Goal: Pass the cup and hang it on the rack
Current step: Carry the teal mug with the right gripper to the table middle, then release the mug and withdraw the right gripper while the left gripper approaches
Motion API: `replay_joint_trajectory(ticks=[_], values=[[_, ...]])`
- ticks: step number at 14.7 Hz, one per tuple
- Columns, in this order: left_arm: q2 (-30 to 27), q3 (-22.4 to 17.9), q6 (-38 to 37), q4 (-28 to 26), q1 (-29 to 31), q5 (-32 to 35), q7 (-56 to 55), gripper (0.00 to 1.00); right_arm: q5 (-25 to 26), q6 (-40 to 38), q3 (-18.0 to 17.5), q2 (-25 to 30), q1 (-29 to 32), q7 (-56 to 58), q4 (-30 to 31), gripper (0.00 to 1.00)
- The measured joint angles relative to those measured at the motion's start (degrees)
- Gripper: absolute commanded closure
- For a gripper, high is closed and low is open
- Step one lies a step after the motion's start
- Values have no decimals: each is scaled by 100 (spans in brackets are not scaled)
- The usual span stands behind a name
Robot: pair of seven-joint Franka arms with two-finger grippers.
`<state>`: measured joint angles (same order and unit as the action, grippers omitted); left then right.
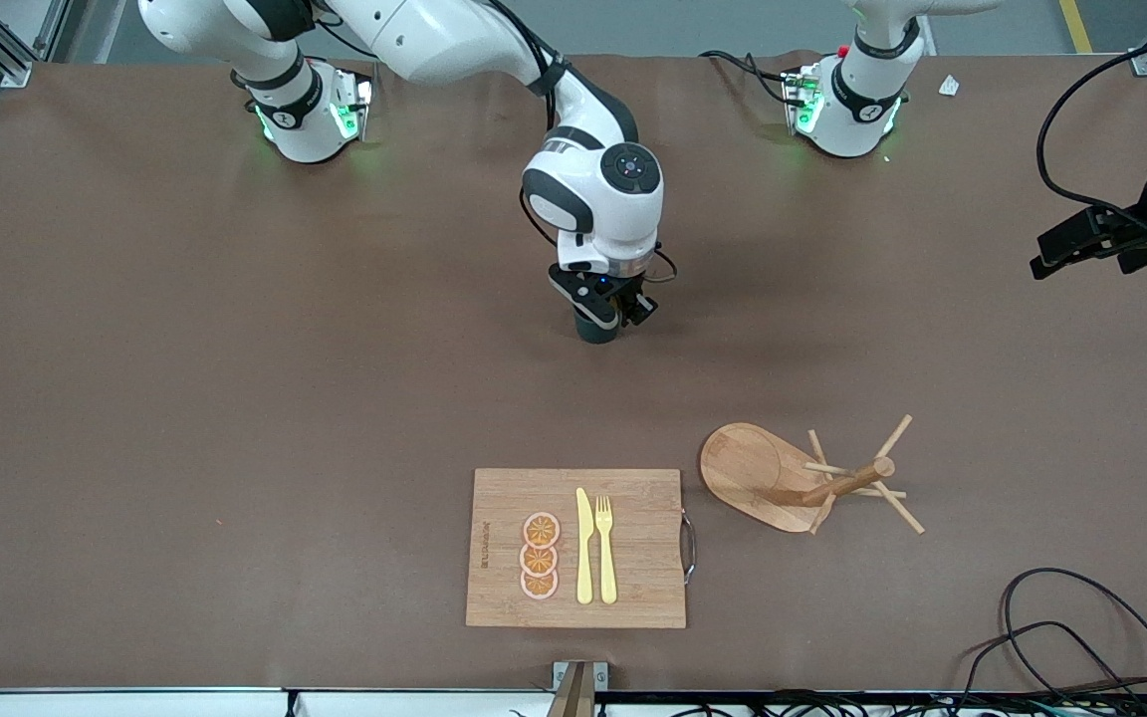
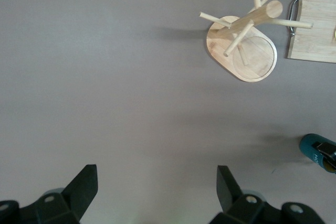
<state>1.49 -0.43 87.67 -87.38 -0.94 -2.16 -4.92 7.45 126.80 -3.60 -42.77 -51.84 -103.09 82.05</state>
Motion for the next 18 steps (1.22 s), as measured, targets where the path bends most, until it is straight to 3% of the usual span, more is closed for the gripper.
replay_joint_trajectory(ticks=[5,9,13,15,18], values=[[-34,4,0,44,65,-1,-115,0,0,-385,18,12,47,12,-386,0],[-172,114,-30,56,42,-7,-609,0,12,-1136,46,116,170,607,-733,0],[-224,545,-43,56,27,-10,-1356,0,33,-2309,111,931,793,2107,-797,0],[-233,756,-43,56,22,-10,-1613,0,36,-2749,122,1427,1313,3116,-659,0],[-233,1284,-43,54,23,61,-2364,0,75,-2734,133,2016,2065,4588,-34,0]])
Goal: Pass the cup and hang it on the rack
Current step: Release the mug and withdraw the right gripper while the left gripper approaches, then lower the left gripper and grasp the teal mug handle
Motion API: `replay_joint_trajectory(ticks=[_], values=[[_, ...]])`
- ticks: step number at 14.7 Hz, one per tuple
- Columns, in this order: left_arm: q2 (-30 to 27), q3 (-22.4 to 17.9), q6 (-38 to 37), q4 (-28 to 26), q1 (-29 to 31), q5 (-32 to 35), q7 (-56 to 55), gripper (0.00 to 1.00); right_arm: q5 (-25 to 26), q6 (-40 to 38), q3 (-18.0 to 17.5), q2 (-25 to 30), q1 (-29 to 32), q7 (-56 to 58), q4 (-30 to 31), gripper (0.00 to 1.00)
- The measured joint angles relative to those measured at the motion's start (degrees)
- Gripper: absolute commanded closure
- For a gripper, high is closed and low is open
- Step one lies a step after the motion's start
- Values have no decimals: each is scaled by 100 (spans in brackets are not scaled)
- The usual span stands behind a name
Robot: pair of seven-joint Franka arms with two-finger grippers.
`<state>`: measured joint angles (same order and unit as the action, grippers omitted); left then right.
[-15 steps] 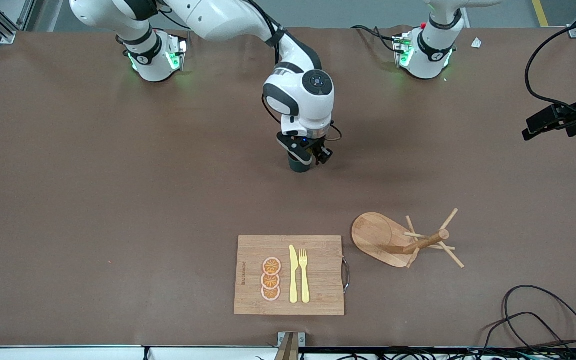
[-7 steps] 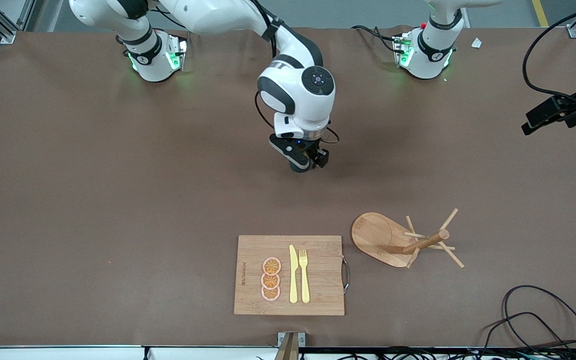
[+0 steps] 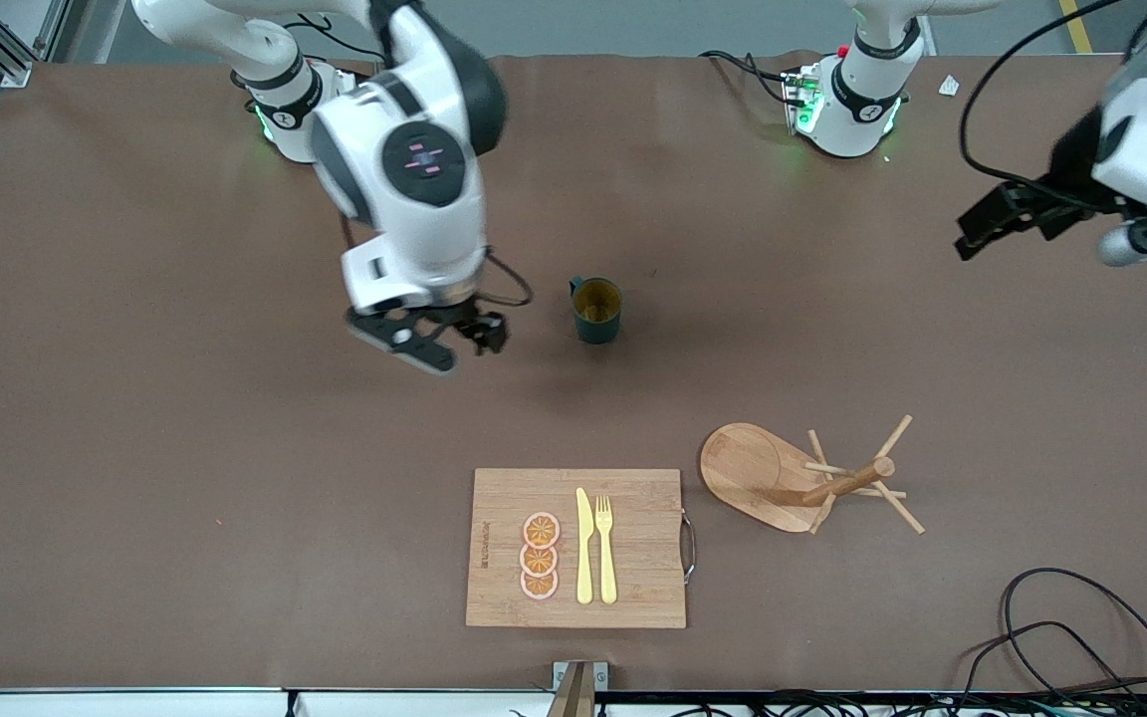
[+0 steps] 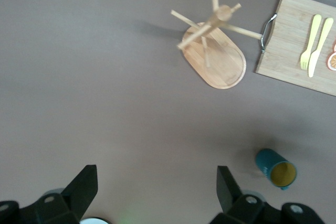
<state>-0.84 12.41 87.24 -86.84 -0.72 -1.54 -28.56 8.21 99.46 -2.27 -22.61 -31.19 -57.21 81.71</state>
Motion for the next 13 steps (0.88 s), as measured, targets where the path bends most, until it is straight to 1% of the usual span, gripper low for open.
replay_joint_trajectory(ticks=[3,4,6,9,11,13], values=[[23,839,94,-16,-23,388,-1146,0,60,143,5,396,656,1239,470,0],[42,1059,137,-31,-45,516,-1476,0,77,205,7,509,852,1636,585,0],[124,1439,275,-64,-76,807,-2113,0,89,566,8,782,1319,2543,934,0],[387,2112,491,-155,-134,1482,-3281,0,86,1132,7,1260,2119,3804,1658,0],[656,2395,538,-202,-450,2024,-4082,0,-41,1186,2,1494,2569,4562,1868,0],[972,2439,551,-220,-1026,2572,-4937,0,-286,1151,-2,1666,2941,5205,1917,0]])
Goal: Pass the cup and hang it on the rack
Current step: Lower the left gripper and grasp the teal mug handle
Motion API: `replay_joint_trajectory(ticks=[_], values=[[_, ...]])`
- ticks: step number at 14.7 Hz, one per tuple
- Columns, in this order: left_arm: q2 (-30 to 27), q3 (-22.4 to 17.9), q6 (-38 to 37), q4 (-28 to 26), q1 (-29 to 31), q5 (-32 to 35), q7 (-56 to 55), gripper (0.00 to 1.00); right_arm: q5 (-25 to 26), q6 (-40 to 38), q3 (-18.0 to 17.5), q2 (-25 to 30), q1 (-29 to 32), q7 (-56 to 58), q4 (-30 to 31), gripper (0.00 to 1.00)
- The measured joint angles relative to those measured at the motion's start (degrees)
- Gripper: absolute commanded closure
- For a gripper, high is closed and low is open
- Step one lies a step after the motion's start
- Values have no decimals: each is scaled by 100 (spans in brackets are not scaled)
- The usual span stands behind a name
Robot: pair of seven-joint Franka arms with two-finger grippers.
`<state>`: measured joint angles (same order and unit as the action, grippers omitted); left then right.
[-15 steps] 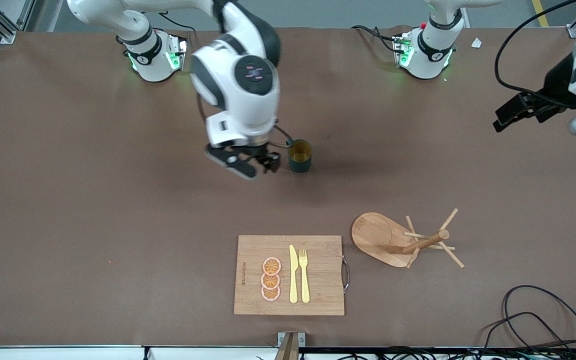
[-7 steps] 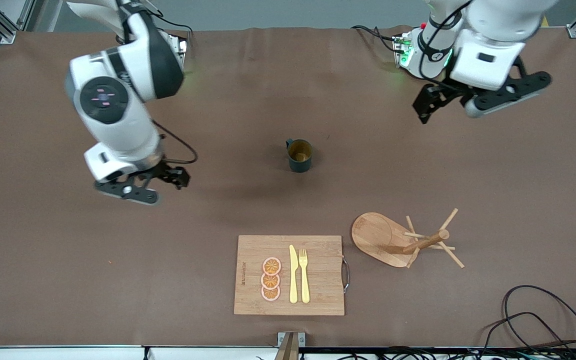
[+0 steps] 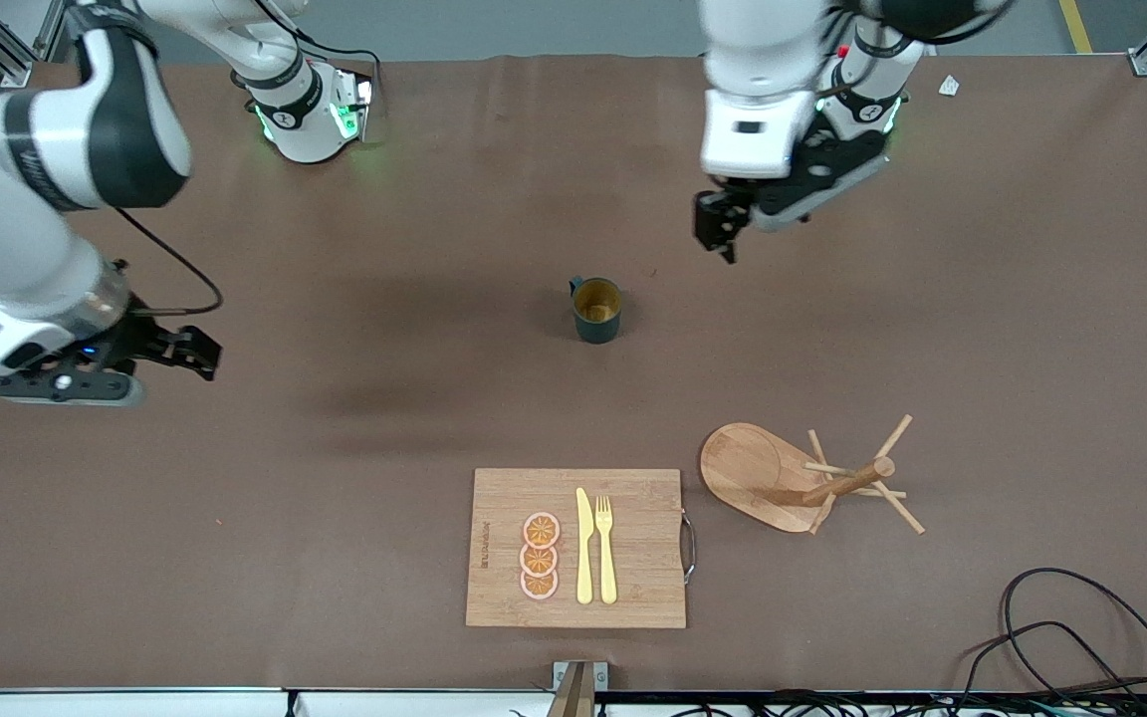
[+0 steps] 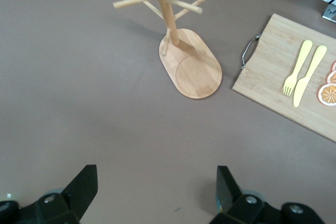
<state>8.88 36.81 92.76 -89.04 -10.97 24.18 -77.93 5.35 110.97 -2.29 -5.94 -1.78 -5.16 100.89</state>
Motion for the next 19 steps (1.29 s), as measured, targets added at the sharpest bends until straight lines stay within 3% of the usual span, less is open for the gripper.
replay_joint_trajectory(ticks=[4,9,13,19], values=[[774,20,5,-151,-1027,1066,-1771,0,-352,-222,-4,369,419,696,19,0],[1846,20,20,-185,-2017,2422,-3522,0,-398,-656,-10,870,652,1046,-18,0],[2742,9,43,-173,-2499,3476,-4622,0,-420,-919,5,931,942,1362,-200,0],[3747,-38,55,97,-3035,4208,-5805,0,-504,-947,6,911,1161,1379,-200,0]])
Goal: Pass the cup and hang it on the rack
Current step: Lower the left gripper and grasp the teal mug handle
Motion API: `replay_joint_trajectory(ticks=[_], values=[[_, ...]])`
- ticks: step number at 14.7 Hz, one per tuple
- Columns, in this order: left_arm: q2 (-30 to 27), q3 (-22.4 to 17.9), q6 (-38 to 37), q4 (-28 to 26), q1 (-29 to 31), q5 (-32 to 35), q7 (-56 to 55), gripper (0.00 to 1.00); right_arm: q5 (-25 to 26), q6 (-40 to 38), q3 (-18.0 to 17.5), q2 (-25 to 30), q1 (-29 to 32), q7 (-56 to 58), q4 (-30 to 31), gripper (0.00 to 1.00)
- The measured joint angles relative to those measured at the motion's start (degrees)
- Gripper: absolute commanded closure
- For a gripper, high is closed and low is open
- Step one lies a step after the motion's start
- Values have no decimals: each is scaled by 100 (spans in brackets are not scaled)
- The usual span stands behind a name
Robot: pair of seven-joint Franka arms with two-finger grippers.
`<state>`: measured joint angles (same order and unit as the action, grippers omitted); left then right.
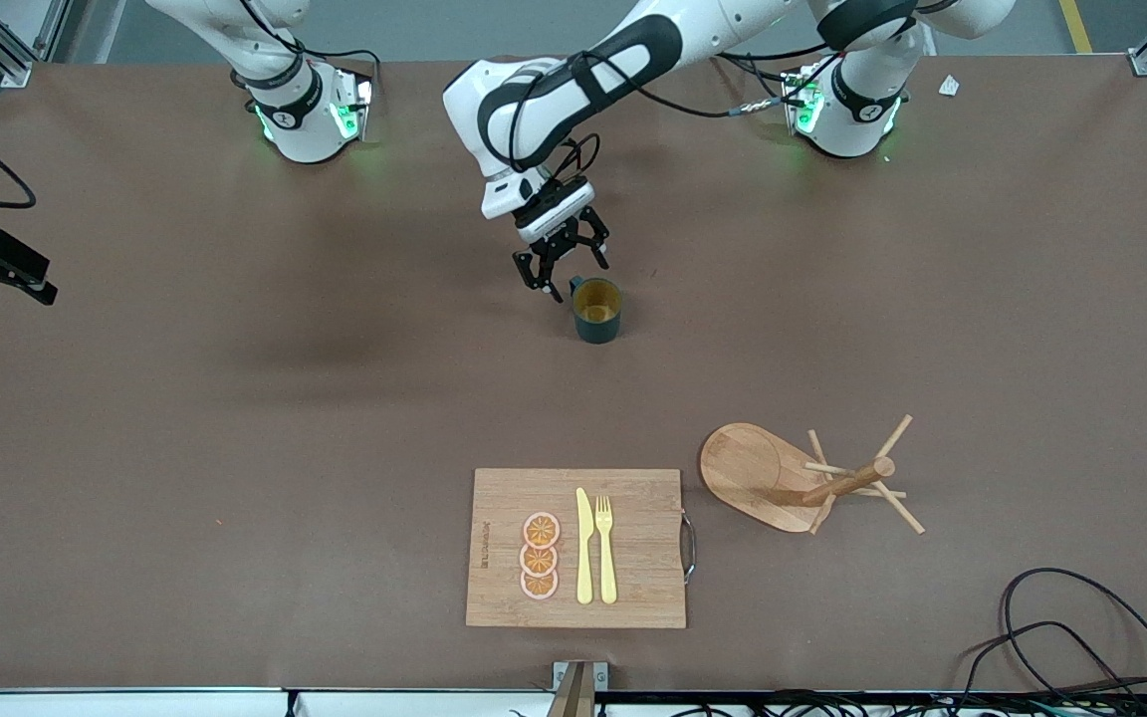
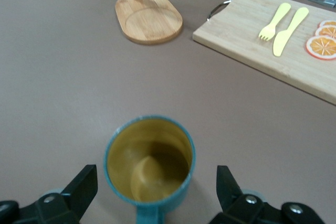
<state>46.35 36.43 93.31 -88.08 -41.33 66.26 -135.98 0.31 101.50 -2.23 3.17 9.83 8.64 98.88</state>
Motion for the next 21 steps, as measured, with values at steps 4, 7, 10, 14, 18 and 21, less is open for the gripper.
replay_joint_trajectory(ticks=[4,7,10,14,18,21], values=[[356,-462,35,250,-441,117,-235,0,-3,-11,-3,-1,3,0,0,0],[560,-927,354,284,-793,118,-406,0,-4,-13,-2,-2,7,3,0,0],[740,-988,431,320,-826,133,-509,1,-4,-15,-2,-2,8,6,0,0],[764,-985,432,388,-832,134,-512,23,-4,-17,-2,-2,8,10,0,0],[764,-983,584,394,-866,134,-696,60,-4,-17,-2,-2,9,68,0,0],[786,-984,860,393,-867,134,-932,84,-4,-17,-2,-2,9,85,0,0]])
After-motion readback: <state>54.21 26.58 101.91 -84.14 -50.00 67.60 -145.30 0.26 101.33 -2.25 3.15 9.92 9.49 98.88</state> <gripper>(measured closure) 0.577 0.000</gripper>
